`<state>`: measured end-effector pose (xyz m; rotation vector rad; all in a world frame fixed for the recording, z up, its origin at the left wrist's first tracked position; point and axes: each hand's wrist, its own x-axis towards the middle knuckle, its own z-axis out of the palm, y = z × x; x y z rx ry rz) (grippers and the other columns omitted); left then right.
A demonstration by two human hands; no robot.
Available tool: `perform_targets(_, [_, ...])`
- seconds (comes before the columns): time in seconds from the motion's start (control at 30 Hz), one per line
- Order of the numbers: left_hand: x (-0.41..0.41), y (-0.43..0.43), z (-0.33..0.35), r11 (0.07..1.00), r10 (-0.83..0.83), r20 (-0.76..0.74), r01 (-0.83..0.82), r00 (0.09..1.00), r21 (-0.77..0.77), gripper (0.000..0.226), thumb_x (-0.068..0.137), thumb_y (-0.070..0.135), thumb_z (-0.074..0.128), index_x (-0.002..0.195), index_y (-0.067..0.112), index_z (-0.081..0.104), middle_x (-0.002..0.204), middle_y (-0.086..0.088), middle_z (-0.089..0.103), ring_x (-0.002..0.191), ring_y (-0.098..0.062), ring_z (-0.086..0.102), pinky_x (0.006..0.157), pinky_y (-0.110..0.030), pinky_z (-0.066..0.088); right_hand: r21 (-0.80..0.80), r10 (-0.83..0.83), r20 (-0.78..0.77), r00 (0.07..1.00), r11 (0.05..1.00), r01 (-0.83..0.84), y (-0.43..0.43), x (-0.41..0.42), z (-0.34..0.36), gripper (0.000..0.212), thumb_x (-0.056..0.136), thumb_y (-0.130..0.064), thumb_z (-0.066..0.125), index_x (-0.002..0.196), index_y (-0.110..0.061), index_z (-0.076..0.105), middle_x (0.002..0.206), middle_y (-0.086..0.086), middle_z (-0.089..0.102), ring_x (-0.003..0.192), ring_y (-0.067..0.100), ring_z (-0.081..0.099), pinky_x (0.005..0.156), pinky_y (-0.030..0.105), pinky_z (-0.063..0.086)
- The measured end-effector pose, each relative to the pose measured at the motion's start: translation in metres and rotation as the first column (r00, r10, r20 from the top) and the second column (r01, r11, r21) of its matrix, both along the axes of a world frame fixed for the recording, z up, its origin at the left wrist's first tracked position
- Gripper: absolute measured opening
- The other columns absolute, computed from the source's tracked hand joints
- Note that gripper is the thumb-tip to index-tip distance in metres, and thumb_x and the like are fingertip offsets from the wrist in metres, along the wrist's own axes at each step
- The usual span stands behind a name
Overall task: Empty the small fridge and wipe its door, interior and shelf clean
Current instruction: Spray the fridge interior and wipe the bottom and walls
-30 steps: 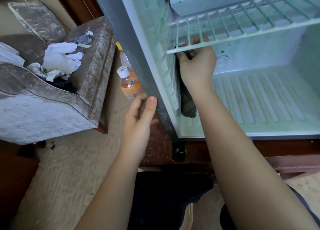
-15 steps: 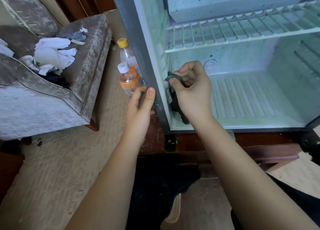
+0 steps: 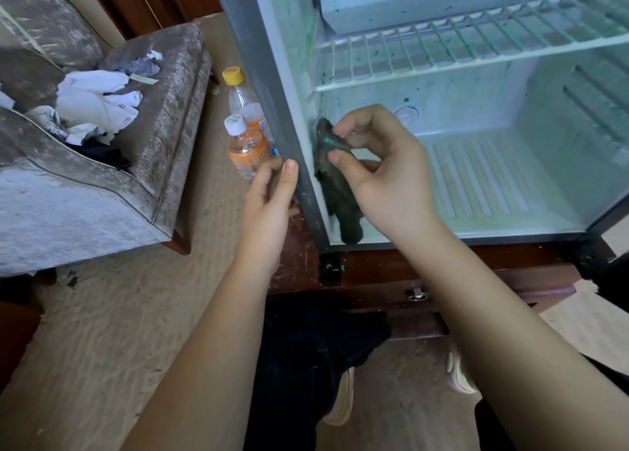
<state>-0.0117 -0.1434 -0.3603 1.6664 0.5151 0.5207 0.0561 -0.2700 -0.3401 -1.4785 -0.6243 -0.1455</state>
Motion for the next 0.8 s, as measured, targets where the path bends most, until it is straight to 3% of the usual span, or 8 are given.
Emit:
perform_targets(0.13, [-0.001,0.001,0.002,0.999,-0.023,0.006,0.024,1.0,-0.044,0.05,0.084,0.051,0.053,0.118,0.015,0.061,0.12,-0.004,0.066,0.111,-0.018,0.063,0.093,-0.045,0.054,-0.138,-0.034,0.043,0.999,0.99,0.039,0.011,-0.002,-0.034,0.03,0.078,0.008,0.065,0.08,-0.022,0.062,0.085,-0.006,0.062,0.08,-0.007,0.058,0.075,0.012,0.046])
perform_targets(0.27, [-0.004,0.003,0.001,0.996,-0.061,-0.006,0.061,0.998,-0.066,0.048,0.087,0.049,0.054,0.121,0.017,0.06,0.124,-0.002,0.065,0.115,-0.014,0.062,0.094,-0.044,0.053,-0.472,0.102,0.0,0.995,0.877,-0.09,-0.007,0.001,-0.076,0.027,0.08,0.008,0.065,0.078,-0.019,0.068,0.086,-0.006,0.062,0.084,0.006,0.059,0.081,0.021,0.046])
perform_targets(0.33, [-0.007,0.002,-0.001,0.996,-0.047,-0.014,0.046,0.999,-0.074,0.037,0.094,0.043,0.055,0.121,0.018,0.061,0.122,0.001,0.065,0.114,-0.013,0.062,0.094,-0.039,0.053,-0.496,0.147,0.021,0.989,0.86,-0.118,-0.016,-0.005,-0.078,0.027,0.08,0.01,0.063,0.081,-0.017,0.068,0.086,-0.008,0.06,0.085,0.008,0.058,0.08,0.016,0.045])
perform_targets(0.43, [-0.014,-0.004,-0.003,0.997,0.076,-0.153,-0.07,0.985,0.041,0.016,0.096,0.035,0.057,0.093,0.02,0.061,0.092,0.003,0.068,0.094,-0.018,0.068,0.087,-0.038,0.056,-0.42,0.058,0.036,0.998,0.907,-0.037,-0.035,-0.012,-0.06,0.029,0.079,0.011,0.062,0.081,-0.018,0.065,0.084,-0.008,0.06,0.081,-0.001,0.057,0.072,0.006,0.042])
perform_targets(0.53, [-0.024,-0.012,-0.008,0.988,-0.028,-0.33,0.076,0.943,0.134,0.019,0.095,0.034,0.058,0.084,0.018,0.063,0.084,-0.001,0.068,0.077,-0.013,0.068,0.076,-0.034,0.056,-0.315,-0.024,-0.052,0.998,0.949,0.006,-0.064,-0.013,-0.039,0.031,0.081,0.01,0.063,0.081,-0.021,0.061,0.081,-0.013,0.062,0.081,0.0,0.059,0.074,0.014,0.047])
perform_targets(0.6, [-0.027,-0.022,-0.012,0.929,-0.188,-0.395,0.294,0.899,0.227,0.019,0.092,0.039,0.062,0.097,0.021,0.067,0.094,0.007,0.067,0.084,-0.009,0.066,0.077,-0.024,0.054,-0.127,0.023,-0.17,0.985,0.991,-0.046,-0.08,-0.015,-0.027,0.032,0.082,0.012,0.063,0.082,-0.02,0.059,0.076,-0.013,0.065,0.077,0.007,0.063,0.076,0.021,0.049])
perform_targets(0.67, [-0.024,-0.035,-0.013,0.827,-0.328,-0.435,0.478,0.838,0.297,0.035,0.087,0.042,0.067,0.118,0.028,0.061,0.11,0.016,0.061,0.096,-0.002,0.061,0.076,-0.01,0.045,0.085,0.108,-0.285,0.952,0.993,-0.087,-0.089,-0.017,-0.019,0.03,0.084,0.014,0.059,0.084,-0.016,0.057,0.072,-0.01,0.067,0.071,0.008,0.064,0.07,0.021,0.052])
perform_targets(0.8, [-0.008,-0.056,-0.018,0.713,-0.426,-0.46,0.602,0.779,0.359,0.063,0.081,0.044,0.073,0.137,0.033,0.046,0.131,0.016,0.053,0.112,-0.005,0.054,0.087,-0.024,0.047,0.199,0.148,-0.324,0.934,0.976,-0.086,-0.097,-0.016,-0.01,0.028,0.085,0.015,0.056,0.084,-0.012,0.054,0.071,-0.011,0.067,0.067,0.005,0.063,0.066,0.02,0.052])
